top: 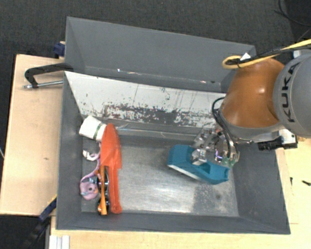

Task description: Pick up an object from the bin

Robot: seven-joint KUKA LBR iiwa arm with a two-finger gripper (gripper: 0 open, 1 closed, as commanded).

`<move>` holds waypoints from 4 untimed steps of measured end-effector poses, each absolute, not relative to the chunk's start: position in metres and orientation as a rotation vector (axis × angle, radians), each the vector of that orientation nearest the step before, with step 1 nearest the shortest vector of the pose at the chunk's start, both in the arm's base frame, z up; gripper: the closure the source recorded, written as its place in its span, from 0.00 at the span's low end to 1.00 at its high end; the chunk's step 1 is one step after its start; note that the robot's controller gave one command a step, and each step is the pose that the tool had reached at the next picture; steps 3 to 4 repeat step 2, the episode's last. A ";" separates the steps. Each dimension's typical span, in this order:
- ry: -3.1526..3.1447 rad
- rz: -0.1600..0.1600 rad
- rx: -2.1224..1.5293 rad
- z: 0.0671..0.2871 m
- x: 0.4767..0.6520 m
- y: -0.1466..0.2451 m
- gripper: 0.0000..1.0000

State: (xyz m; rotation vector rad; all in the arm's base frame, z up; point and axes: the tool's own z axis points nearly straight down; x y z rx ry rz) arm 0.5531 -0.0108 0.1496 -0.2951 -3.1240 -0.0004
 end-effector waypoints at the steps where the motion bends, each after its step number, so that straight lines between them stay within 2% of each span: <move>1: -3.124 0.000 -0.265 0.186 0.566 -0.009 1.00; 2: -3.129 -0.001 -0.249 0.211 0.541 -0.008 1.00; 4: -3.129 -0.001 -0.249 0.211 0.541 -0.008 1.00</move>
Offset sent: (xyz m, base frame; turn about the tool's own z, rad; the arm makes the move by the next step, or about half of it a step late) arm -0.0325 0.0026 0.0716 -0.0356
